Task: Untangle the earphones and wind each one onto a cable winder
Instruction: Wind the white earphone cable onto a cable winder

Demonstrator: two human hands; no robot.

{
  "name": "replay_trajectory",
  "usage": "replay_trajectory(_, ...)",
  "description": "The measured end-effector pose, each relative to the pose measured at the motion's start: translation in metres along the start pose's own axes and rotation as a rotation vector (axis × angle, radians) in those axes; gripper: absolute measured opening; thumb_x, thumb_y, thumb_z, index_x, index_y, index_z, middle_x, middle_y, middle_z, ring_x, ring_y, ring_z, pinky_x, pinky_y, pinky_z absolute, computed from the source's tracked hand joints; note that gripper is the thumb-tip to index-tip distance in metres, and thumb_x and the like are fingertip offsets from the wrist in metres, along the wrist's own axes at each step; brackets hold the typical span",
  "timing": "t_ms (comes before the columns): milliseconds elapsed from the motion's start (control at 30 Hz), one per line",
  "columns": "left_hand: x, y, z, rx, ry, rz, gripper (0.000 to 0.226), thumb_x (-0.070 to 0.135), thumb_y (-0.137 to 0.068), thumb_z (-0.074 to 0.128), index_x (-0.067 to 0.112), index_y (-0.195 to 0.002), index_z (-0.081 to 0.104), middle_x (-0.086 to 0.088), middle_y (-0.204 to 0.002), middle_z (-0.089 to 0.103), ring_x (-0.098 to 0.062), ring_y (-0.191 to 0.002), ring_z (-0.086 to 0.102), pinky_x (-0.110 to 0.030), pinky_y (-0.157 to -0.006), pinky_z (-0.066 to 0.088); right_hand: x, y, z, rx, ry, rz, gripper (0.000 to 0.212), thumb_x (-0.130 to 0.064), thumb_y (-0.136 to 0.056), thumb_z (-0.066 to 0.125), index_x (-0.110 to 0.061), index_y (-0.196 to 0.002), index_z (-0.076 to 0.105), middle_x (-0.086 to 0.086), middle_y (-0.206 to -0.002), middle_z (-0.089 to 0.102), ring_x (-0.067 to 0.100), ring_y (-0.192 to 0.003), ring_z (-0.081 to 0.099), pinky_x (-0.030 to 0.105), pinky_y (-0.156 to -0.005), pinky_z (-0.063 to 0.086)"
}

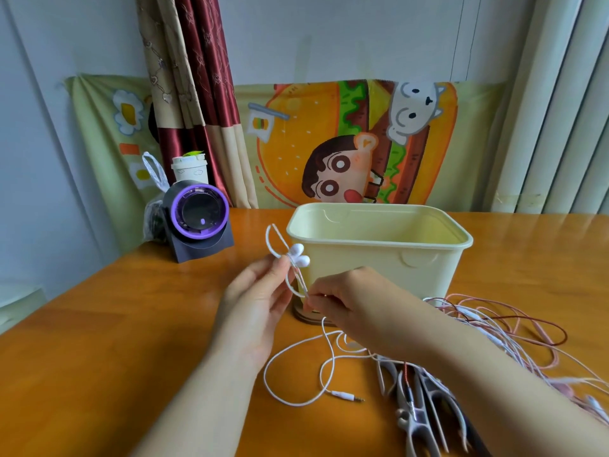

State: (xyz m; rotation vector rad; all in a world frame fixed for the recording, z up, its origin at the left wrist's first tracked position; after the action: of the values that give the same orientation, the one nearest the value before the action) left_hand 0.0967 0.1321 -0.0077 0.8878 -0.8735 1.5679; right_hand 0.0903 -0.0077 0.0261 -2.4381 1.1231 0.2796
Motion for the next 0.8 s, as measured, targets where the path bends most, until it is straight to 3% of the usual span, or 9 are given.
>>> replay_trajectory(67, -0.002, 0.002, 0.001, -0.017, -0.181, 0.092, 0.036, 0.028, -0.07, 0.07, 0.014, -0.103, 0.07, -0.004, -0.097, 0.076, -0.019, -0.098, 0.069, -0.031, -0.085, 0.048, -0.005, 0.002, -0.005, 0.003, 0.038, -0.035, 0.028, -0.031, -0.096, 0.048, -0.015, -0.077, 0.061, 0.001, -0.062, 0.054, 0.017, -0.057, 0.045, 0.035, -0.057, 0.039)
replay_trajectory(167, -0.002, 0.004, 0.004, -0.041, -0.415, 0.163, 0.022, 0.026, -0.075, 0.075, 0.022, -0.096, 0.069, 0.004, -0.09, 0.076, -0.014, -0.09, 0.07, -0.03, -0.083, 0.05, -0.009, 0.005, -0.026, 0.084, -0.02, -0.039, 0.024, -0.029, -0.094, 0.054, -0.017, -0.077, 0.064, -0.005, -0.057, 0.052, 0.011, -0.055, 0.046, 0.023, -0.051, 0.035)
replay_trajectory(233, -0.001, 0.006, 0.006, -0.066, -0.456, 0.154, 0.021, 0.027, -0.076, 0.074, 0.021, -0.096, 0.069, 0.006, -0.09, 0.076, -0.011, -0.092, 0.07, -0.027, -0.084, 0.049, -0.004, 0.007, -0.041, 0.166, -0.068, -0.014, 0.021, -0.023, -0.093, 0.055, -0.016, -0.078, 0.068, -0.006, -0.059, 0.056, 0.009, -0.056, 0.047, 0.021, -0.053, 0.036)
replay_trajectory(367, 0.0, 0.011, 0.012, -0.168, -0.459, 0.105, 0.018, 0.025, -0.082, 0.072, 0.021, -0.099, 0.07, 0.006, -0.095, 0.075, -0.007, -0.094, 0.069, -0.024, -0.087, 0.049, 0.011, 0.007, -0.052, 0.351, -0.108, 0.071, 0.018, -0.025, -0.092, 0.057, -0.017, -0.082, 0.069, -0.012, -0.051, 0.051, 0.003, -0.052, 0.048, 0.016, -0.049, 0.034)
replay_trajectory(500, 0.001, 0.016, 0.018, -0.262, -0.529, 0.107, 0.027, 0.035, -0.075, 0.071, 0.023, -0.099, 0.07, 0.012, -0.093, 0.075, -0.001, -0.09, 0.069, -0.012, -0.075, 0.048, 0.016, 0.006, -0.05, 0.44, -0.119, 0.081, 0.017, -0.029, -0.088, 0.061, -0.015, -0.082, 0.069, 0.002, -0.059, 0.06, 0.013, -0.055, 0.047, 0.022, -0.049, 0.033)
replay_trajectory(600, 0.002, 0.015, 0.016, -0.299, -0.532, 0.109, 0.038, 0.043, -0.068, 0.069, 0.023, -0.101, 0.071, 0.008, -0.097, 0.075, -0.006, -0.094, 0.069, -0.02, -0.084, 0.049, 0.02, 0.004, -0.047, 0.475, -0.173, 0.095, 0.019, -0.029, -0.088, 0.062, -0.014, -0.08, 0.068, 0.007, -0.062, 0.059, 0.008, -0.053, 0.044, 0.018, -0.051, 0.033)
replay_trajectory(700, 0.003, 0.017, 0.017, -0.379, -0.395, 0.061, 0.036, 0.031, -0.074, 0.066, 0.012, -0.104, 0.069, -0.004, -0.1, 0.076, -0.016, -0.098, 0.07, -0.025, -0.088, 0.051, 0.025, 0.003, -0.045, 0.462, -0.268, 0.143, 0.026, -0.035, -0.09, 0.059, -0.013, -0.077, 0.067, 0.004, -0.057, 0.05, 0.004, -0.049, 0.039, 0.017, -0.048, 0.031)
replay_trajectory(800, 0.005, 0.02, 0.022, -0.435, -0.235, 0.011, 0.029, 0.02, -0.077, 0.062, 0.006, -0.102, 0.068, -0.01, -0.099, 0.075, -0.019, -0.09, 0.072, -0.022, -0.081, 0.054, 0.026, 0.003, -0.044, 0.46, -0.353, 0.167, 0.027, -0.035, -0.091, 0.057, -0.017, -0.071, 0.063, -0.009, -0.051, 0.039, 0.004, -0.044, 0.034, 0.015, -0.044, 0.028)
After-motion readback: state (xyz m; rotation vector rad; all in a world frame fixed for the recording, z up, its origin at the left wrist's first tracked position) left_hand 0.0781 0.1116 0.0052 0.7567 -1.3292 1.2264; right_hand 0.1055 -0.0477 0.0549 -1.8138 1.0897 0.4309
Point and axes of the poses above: each hand's wrist, its own y-axis away from the middle knuckle, its own z-axis out of the palm, x = y × z, the point moved 2 cm from there along -y, towards the middle knuckle
